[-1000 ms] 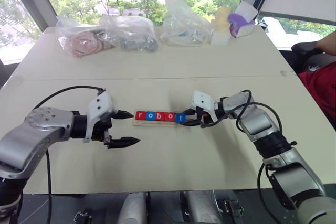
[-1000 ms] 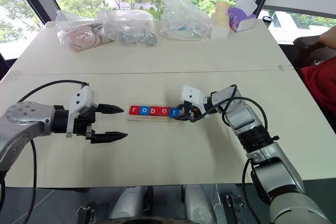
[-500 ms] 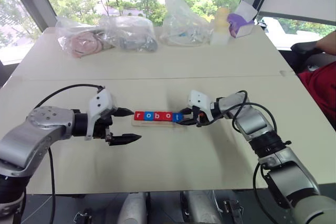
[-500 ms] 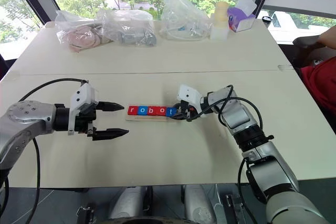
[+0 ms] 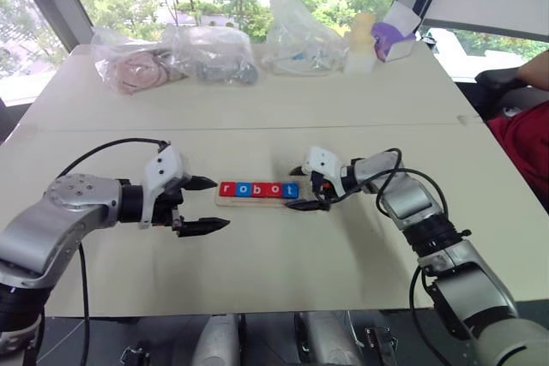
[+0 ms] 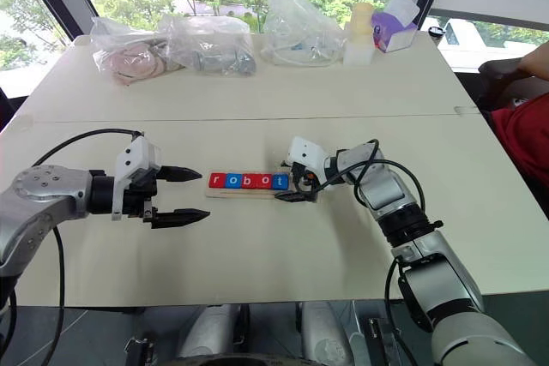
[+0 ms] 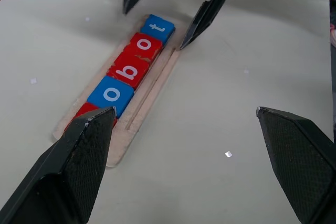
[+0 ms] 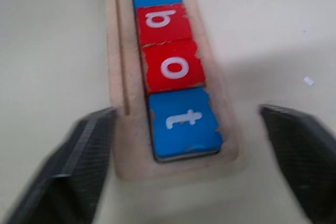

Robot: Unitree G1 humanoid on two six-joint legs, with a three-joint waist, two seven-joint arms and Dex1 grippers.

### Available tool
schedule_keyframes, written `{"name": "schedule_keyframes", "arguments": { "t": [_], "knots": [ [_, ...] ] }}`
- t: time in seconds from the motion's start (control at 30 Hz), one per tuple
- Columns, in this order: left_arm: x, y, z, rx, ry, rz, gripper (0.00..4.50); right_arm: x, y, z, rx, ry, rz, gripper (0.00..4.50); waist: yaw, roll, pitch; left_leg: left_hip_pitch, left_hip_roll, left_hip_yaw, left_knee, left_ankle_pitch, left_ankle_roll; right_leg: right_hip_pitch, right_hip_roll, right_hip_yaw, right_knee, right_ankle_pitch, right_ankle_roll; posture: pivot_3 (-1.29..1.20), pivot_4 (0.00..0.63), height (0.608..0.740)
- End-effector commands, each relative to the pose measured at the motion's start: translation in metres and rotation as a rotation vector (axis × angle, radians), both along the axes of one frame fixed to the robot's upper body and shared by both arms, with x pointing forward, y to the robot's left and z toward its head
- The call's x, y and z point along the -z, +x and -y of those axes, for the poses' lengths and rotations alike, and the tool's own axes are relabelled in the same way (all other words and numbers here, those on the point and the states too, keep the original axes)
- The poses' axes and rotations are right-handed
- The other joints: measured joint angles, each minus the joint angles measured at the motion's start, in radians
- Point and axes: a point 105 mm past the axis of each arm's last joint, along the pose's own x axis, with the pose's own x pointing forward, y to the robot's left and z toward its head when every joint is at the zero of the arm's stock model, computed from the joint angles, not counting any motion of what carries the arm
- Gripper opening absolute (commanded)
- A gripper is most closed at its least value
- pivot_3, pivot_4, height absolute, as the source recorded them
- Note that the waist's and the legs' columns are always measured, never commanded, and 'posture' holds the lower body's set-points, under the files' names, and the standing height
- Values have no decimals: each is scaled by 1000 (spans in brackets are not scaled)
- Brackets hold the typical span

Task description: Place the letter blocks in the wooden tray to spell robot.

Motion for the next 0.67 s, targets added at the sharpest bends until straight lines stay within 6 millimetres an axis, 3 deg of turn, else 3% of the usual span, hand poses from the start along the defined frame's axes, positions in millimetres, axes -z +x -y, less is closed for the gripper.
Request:
{"name": "schedule_keyframes", "arguments": {
  "t": [0.03,0.2,0.33,0.4,0.5,0.67],
  "knots": [
    [-4,0,1,8,-3,32,4500,-20,7,6,38,29,87,4455,0,0,0,0,0,0,0,0,0,0,0,0,0,0,0,0,150,735],
    [-6,0,1,6,-16,34,4500,-36,0,15,75,83,109,4455,2,0,0,-1,0,0,0,0,0,0,0,0,0,0,0,0,150,735],
    [-21,6,-2,-51,-139,41,4500,-54,-9,26,169,220,60,4455,3,0,0,-1,0,-1,0,0,0,0,0,0,0,0,0,0,150,735],
    [-16,7,-17,-130,-144,1,4500,-64,-23,35,205,306,22,4455,3,0,0,-1,0,-1,0,0,0,0,-1,0,0,0,0,0,150,735],
    [-1,2,-42,-219,-89,-32,4500,-58,-50,45,234,343,-58,4455,0,0,0,-1,0,-1,-2,0,0,-1,-1,0,-1,0,0,0,150,735],
    [8,0,-74,-354,-114,-39,4500,-25,-83,53,327,353,-197,4455,3,0,0,-1,1,-2,-2,0,0,-1,-2,0,-1,-1,-1,0,150,735]
  ]
}}
